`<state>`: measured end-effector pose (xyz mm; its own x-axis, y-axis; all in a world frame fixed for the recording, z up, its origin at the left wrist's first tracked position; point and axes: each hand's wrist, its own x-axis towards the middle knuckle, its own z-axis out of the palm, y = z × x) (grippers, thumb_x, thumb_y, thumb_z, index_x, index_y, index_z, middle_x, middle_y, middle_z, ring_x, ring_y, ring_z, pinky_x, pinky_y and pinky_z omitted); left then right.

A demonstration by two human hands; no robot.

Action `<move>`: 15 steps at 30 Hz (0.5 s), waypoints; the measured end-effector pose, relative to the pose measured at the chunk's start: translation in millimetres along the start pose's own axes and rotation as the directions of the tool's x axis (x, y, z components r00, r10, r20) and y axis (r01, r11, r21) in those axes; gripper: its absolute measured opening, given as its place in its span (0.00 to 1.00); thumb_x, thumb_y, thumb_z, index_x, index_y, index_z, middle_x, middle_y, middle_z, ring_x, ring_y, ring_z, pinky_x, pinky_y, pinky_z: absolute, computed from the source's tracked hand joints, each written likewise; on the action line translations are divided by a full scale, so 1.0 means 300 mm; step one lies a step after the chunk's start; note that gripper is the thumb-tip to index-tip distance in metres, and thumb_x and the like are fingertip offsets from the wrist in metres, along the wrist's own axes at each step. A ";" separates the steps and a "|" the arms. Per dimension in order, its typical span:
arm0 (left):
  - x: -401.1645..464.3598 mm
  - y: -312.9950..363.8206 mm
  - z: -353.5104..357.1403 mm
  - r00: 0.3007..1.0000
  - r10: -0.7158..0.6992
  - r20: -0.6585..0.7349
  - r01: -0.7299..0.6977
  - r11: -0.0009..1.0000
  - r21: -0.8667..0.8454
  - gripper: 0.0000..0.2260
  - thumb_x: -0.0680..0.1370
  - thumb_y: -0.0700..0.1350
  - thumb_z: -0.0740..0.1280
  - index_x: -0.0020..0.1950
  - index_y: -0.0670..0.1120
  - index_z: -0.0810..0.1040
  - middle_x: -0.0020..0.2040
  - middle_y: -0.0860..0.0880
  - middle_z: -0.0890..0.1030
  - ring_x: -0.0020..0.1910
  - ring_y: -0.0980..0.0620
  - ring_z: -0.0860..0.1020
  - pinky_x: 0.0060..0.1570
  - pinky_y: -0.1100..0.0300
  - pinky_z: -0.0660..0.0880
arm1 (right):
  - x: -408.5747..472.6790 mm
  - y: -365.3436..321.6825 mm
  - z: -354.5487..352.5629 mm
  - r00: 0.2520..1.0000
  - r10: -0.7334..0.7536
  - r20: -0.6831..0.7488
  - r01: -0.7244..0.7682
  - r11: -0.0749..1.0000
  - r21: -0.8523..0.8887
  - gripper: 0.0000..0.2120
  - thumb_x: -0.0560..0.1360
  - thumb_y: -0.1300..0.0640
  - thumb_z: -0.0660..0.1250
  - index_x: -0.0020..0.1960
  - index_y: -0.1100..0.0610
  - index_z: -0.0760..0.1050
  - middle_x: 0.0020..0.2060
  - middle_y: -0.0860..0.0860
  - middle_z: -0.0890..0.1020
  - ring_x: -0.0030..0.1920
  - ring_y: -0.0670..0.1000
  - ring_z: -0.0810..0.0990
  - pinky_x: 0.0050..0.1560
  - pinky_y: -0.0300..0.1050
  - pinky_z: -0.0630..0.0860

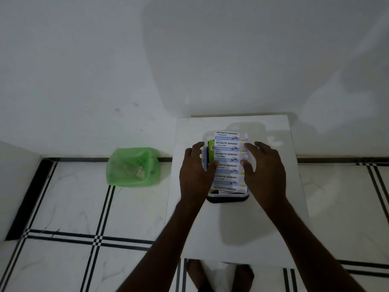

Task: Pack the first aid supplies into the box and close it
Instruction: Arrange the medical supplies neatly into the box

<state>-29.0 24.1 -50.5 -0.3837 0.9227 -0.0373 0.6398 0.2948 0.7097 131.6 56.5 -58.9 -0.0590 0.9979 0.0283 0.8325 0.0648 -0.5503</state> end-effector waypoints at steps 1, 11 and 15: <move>-0.001 0.003 -0.003 1.000 -0.007 -0.001 0.007 1.000 -0.018 0.26 0.75 0.49 0.72 0.71 0.46 0.70 0.62 0.46 0.79 0.57 0.47 0.79 0.55 0.51 0.79 | 0.007 0.002 0.009 0.999 -0.014 0.030 0.014 1.000 -0.006 0.22 0.76 0.54 0.68 0.69 0.54 0.72 0.70 0.55 0.73 0.69 0.56 0.70 0.63 0.52 0.73; 0.053 -0.069 -0.040 0.976 -0.145 0.164 0.149 0.989 -0.011 0.15 0.72 0.48 0.61 0.50 0.43 0.82 0.42 0.44 0.86 0.39 0.43 0.85 0.42 0.44 0.83 | 0.033 0.172 0.081 0.889 0.444 0.114 -0.458 0.871 0.181 0.07 0.75 0.57 0.67 0.51 0.56 0.81 0.48 0.56 0.86 0.48 0.59 0.84 0.53 0.54 0.80; 0.044 -0.058 -0.100 0.971 -0.186 0.153 0.208 0.967 -0.147 0.11 0.75 0.41 0.65 0.54 0.42 0.83 0.43 0.41 0.87 0.40 0.41 0.86 0.44 0.43 0.84 | 0.027 0.164 0.132 0.925 0.290 0.247 -0.303 0.953 0.017 0.07 0.73 0.57 0.70 0.45 0.61 0.79 0.43 0.57 0.84 0.44 0.59 0.83 0.42 0.42 0.72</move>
<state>-65.4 23.7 -42.3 -0.3892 0.8789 -0.2757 0.4408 0.4405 0.7820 150.4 67.3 -118.9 0.0509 0.9393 -0.3393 0.8015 -0.2411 -0.5473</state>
